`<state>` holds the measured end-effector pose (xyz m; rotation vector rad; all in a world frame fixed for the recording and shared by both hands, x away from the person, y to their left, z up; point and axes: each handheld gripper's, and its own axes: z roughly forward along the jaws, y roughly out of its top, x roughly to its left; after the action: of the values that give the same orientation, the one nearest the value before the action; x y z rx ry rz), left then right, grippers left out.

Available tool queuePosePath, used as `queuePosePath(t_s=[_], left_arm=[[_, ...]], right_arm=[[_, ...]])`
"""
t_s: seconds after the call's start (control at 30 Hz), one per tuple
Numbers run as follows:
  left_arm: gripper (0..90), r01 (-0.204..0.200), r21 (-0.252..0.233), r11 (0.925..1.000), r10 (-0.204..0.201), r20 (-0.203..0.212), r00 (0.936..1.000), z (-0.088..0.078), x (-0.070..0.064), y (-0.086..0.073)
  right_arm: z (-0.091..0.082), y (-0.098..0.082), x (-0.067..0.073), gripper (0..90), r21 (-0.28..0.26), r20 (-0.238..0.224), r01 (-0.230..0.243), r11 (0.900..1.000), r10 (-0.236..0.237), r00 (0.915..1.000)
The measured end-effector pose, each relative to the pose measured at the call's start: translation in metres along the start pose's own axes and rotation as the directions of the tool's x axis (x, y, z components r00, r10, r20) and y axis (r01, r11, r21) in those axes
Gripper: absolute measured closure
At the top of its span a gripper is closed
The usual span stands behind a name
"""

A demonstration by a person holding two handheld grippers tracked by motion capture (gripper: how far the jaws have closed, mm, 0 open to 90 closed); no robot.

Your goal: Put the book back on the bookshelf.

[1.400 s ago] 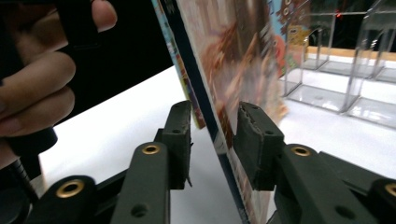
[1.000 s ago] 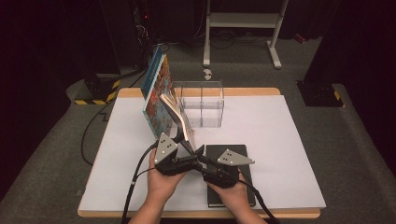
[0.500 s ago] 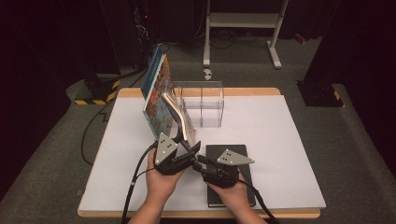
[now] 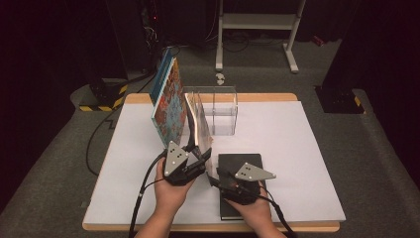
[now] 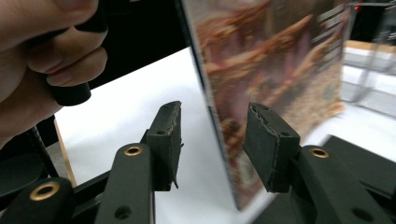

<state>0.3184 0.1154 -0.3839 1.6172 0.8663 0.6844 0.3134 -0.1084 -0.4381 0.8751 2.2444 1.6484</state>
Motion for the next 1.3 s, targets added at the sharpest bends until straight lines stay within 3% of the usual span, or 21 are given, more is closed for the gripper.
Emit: queuePosePath(t_s=[0.17,0.3,0.37,0.53,0.63,0.97,1.13,1.3], left_arm=[[50.5,-0.005,0.001,1.0000,0.005,-0.006,1.0000,-0.001,-0.001,0.000],[52.5,-0.010,0.001,1.0000,0.010,-0.013,0.9999,-0.002,-0.001,0.000],[53.9,-0.017,0.003,0.9999,0.017,-0.014,0.9998,-0.002,-0.001,0.001],[58.1,-0.031,0.006,0.9995,0.031,-0.022,0.9993,-0.003,0.000,0.002],[61.0,-0.030,0.008,0.9995,0.030,-0.032,0.9990,-0.005,0.001,0.003],[76.7,-0.068,-0.010,0.9976,0.067,-0.086,0.9941,-0.010,-0.001,0.002],[83.3,-0.091,-0.022,0.9956,0.089,-0.090,0.9919,-0.011,0.001,-0.001],[83.8,-0.119,-0.041,0.9920,0.115,-0.088,0.9894,-0.014,0.002,-0.003]], right_arm=[[-0.028,-0.007,-0.015,53.7,-0.010,0.100,0.047,0.999,-0.046,0.9939],[-0.041,-0.020,-0.033,53.7,-0.013,0.183,0.070,0.997,-0.066,0.9809],[-0.045,-0.023,-0.042,53.7,0.000,0.231,0.089,0.996,-0.087,0.9691],[-0.052,-0.028,-0.059,53.8,-0.002,0.288,0.068,0.998,-0.064,0.9555],[-0.053,-0.031,-0.065,53.9,-0.003,0.301,0.046,0.999,-0.043,0.9526],[-0.053,-0.032,-0.065,54.1,-0.002,0.302,0.051,0.999,-0.048,0.9520],[-0.055,-0.033,-0.067,54.3,-0.005,0.306,0.044,0.999,-0.041,0.9511],[-0.056,-0.033,-0.068,54.7,-0.010,0.310,0.038,0.999,-0.033,0.9501]])
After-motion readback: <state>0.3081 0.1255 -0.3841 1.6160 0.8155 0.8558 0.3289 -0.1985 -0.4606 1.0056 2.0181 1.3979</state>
